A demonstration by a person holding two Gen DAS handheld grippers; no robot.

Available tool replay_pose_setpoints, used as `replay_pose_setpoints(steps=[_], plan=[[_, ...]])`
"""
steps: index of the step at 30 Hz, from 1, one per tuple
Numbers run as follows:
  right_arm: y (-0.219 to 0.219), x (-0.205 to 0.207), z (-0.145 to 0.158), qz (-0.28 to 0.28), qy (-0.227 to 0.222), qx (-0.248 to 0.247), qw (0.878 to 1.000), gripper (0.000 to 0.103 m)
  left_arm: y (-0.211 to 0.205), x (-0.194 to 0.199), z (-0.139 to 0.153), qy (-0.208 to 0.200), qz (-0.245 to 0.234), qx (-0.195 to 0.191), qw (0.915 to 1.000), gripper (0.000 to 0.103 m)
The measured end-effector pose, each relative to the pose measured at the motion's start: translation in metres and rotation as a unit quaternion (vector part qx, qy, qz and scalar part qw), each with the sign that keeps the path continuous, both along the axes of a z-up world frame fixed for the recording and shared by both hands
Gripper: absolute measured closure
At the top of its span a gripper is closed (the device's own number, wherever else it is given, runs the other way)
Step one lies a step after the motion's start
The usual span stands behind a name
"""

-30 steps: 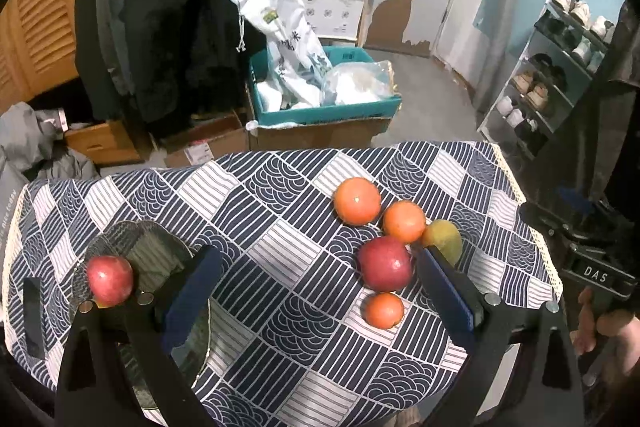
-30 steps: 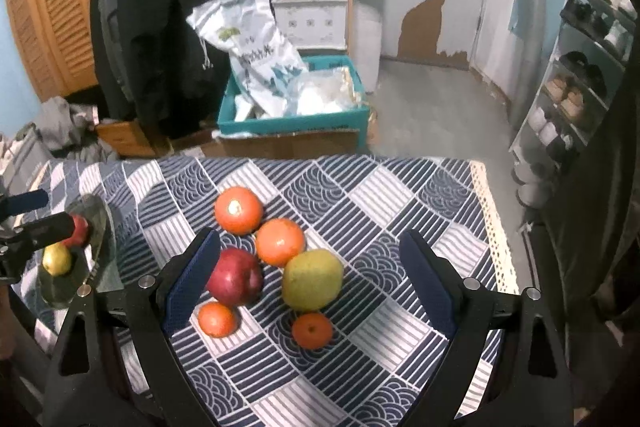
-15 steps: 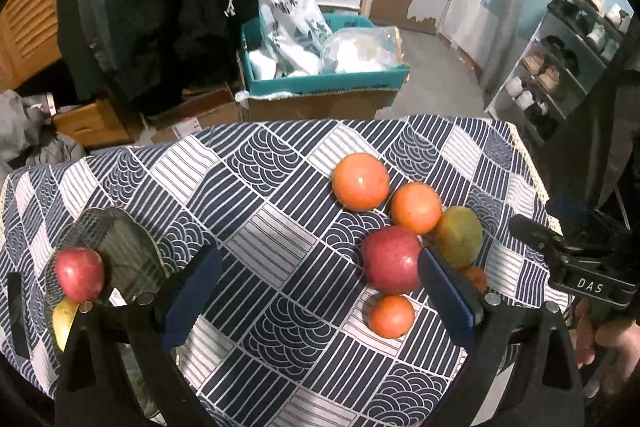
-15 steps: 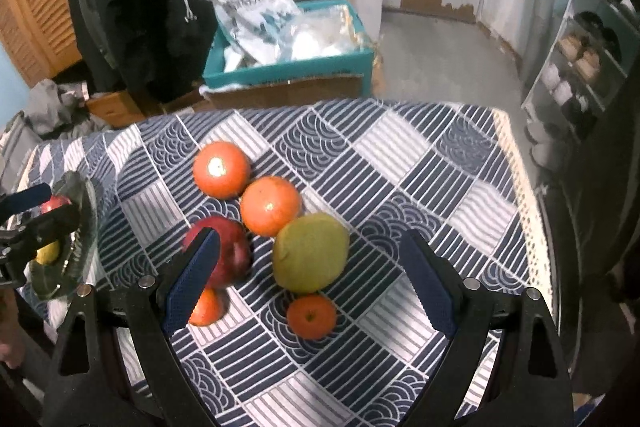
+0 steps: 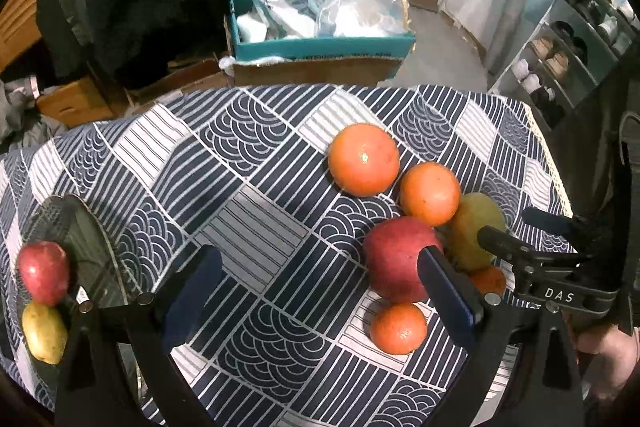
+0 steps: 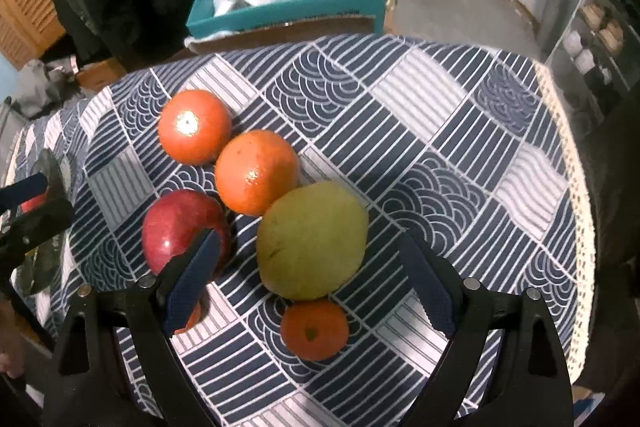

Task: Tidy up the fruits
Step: 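Reach the right tool to the green pomelo while the left tool reaches a red apple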

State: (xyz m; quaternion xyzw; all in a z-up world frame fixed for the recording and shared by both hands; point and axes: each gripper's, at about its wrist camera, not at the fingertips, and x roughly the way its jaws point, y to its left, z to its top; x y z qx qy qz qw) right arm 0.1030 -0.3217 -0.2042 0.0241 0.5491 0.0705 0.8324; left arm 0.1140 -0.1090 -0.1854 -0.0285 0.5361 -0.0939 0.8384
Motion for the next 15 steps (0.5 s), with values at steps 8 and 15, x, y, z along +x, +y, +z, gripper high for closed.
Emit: replay_pose_setpoints(steps=[8, 15], plan=[[0.003, 0.010, -0.025, 0.004, 0.028, -0.004, 1.000, 0.013, -0.003, 0.008, -0.018, 0.020, -0.002, 0.002, 0.9998, 0.004], [0.006, 0.014, -0.040, 0.013, 0.048, -0.007, 0.999, 0.025, -0.009, 0.011, -0.023, 0.028, -0.006, -0.009, 0.9995, 0.004]])
